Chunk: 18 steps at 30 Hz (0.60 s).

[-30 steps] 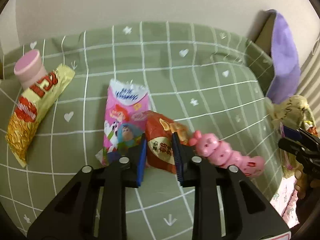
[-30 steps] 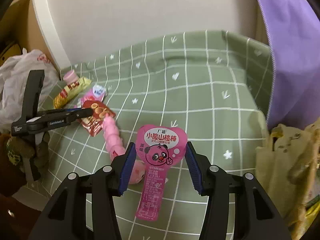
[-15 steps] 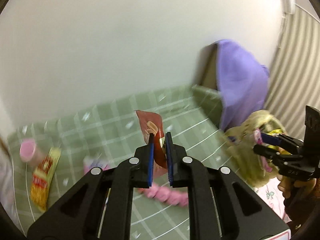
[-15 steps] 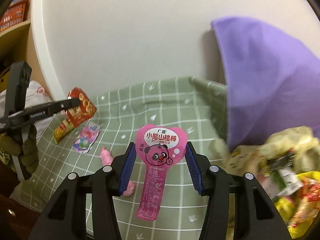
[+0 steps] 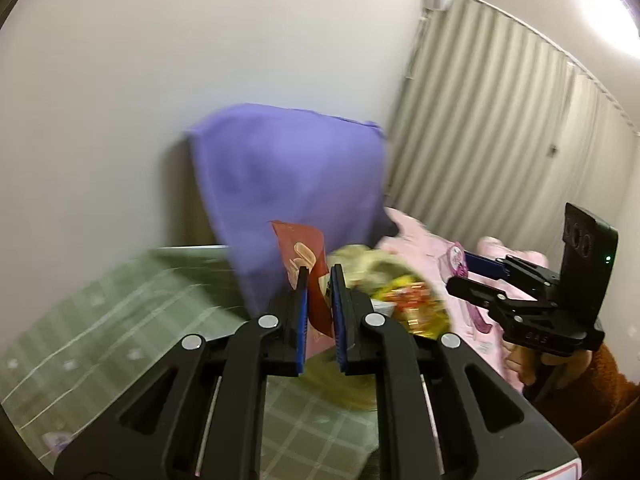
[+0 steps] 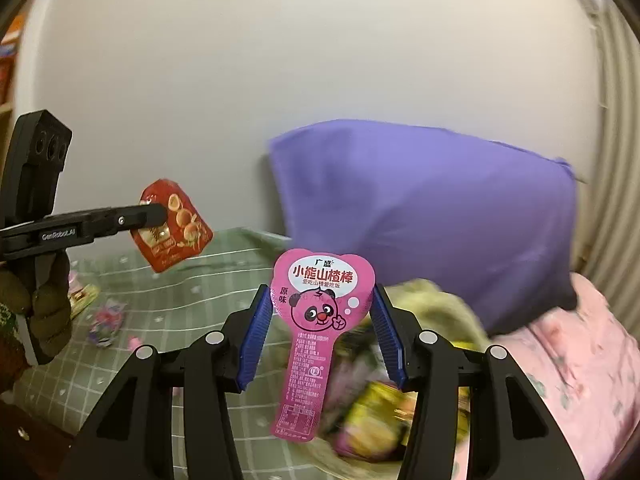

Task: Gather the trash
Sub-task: 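Carry the red pouch with the left gripper while the right carries the pink candy stick to the trash bag, then open the left gripper into the trash bag while the right gripper releases the pink candy stick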

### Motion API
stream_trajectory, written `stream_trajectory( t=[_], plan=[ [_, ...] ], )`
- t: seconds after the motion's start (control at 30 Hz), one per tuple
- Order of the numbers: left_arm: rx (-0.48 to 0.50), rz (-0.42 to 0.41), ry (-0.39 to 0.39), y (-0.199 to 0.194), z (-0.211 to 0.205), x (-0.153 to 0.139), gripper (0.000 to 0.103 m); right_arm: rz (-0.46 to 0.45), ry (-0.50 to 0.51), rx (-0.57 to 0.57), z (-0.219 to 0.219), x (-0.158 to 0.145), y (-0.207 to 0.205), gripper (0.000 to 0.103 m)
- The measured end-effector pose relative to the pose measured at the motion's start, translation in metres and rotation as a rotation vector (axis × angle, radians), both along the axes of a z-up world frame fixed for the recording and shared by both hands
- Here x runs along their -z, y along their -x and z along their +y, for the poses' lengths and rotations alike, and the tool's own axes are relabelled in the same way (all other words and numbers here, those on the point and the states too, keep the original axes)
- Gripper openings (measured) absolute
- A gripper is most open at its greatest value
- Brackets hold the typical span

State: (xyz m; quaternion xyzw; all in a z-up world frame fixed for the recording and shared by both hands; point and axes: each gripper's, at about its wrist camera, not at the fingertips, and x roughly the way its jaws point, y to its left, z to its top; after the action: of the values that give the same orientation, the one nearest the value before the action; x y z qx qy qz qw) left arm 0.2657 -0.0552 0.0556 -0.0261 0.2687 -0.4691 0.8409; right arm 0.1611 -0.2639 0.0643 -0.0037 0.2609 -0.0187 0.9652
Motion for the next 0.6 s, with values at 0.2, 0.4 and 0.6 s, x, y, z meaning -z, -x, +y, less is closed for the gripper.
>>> stream_trajectory(
  t=[0.2,0.4,0.6],
  plan=[
    [0.182,0.103,0.060,-0.009,-0.057,0.005,0.010,-0.002,-0.010,0.135,-0.040,-0.007,0.022,0.047],
    [0.276,0.152,-0.005,-0.011,-0.117,0.024,0.010,0.028,-0.026,0.206,-0.070,-0.004,0.023,0.047],
    [0.311,0.185,-0.097,-0.010,-0.157,0.055,0.010,0.048,-0.067,0.208,-0.094,0.011,0.021,0.047]
  ],
)
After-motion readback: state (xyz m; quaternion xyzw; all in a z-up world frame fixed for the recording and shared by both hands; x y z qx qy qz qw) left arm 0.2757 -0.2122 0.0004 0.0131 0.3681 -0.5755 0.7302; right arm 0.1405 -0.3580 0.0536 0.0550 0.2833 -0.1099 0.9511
